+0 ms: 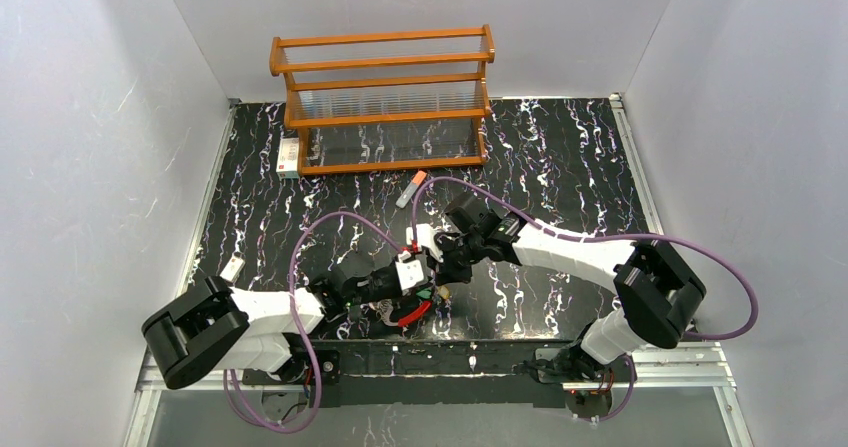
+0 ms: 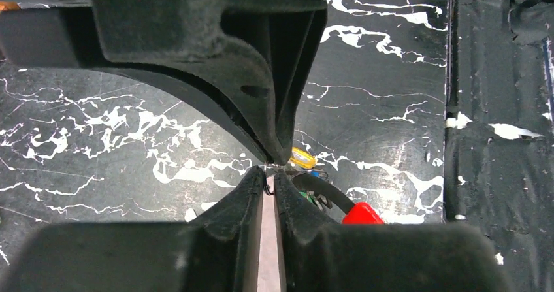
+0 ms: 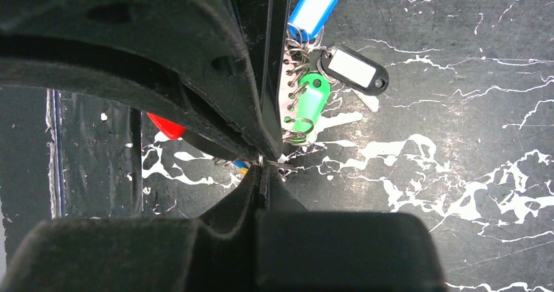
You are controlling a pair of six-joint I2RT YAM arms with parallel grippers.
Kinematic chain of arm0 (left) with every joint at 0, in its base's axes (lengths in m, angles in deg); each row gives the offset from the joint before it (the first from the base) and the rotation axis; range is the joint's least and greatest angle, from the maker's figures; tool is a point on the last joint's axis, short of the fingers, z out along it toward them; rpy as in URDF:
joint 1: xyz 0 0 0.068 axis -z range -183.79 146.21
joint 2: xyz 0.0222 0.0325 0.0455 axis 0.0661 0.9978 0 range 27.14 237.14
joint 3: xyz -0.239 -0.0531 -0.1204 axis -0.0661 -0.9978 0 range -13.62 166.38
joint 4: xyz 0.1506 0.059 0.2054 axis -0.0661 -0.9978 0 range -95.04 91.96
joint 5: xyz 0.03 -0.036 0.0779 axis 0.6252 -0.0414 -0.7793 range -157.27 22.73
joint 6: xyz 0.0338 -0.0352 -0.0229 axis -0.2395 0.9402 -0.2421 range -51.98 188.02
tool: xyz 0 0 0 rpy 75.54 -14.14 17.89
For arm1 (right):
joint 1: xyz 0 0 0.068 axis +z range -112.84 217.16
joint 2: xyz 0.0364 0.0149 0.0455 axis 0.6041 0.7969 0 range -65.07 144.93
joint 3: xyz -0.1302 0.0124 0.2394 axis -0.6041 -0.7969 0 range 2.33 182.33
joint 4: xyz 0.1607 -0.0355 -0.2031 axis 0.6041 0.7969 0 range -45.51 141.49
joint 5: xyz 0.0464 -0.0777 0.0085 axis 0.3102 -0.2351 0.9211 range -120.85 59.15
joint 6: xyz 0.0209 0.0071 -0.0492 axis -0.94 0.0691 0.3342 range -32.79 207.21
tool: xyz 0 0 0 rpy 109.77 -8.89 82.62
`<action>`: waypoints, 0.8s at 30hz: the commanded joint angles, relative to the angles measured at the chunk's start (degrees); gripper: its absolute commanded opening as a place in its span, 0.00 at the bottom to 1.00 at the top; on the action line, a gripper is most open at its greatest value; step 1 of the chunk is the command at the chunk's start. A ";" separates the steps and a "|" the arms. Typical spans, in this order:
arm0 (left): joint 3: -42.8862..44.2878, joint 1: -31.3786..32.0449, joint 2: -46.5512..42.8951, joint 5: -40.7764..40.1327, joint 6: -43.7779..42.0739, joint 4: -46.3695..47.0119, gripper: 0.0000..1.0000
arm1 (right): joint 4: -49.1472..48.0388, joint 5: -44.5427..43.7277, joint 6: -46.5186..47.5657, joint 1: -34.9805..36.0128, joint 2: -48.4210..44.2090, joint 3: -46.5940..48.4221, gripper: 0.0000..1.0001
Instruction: Put the keys on the keyring
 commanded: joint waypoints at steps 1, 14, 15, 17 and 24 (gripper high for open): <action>1.80 0.11 1.18 1.26 0.08 0.20 0.02 | -2.94 1.65 -0.25 0.35 -1.48 1.53 0.01; -2.21 0.11 -3.67 -8.71 9.28 8.23 0.00 | -18.00 11.24 -7.80 -8.10 -12.03 -9.12 0.58; -3.11 0.11 -3.97 -9.81 10.70 10.09 0.00 | -21.11 13.05 -9.23 -9.38 -13.20 -10.66 0.60; -4.74 0.12 -4.40 -10.99 12.44 15.20 0.00 | -26.47 16.37 -12.48 -11.56 -15.30 -13.45 0.63; -9.08 0.14 -5.10 -12.61 14.66 28.18 0.00 | -34.76 24.11 -17.93 -13.62 -13.87 -15.53 0.54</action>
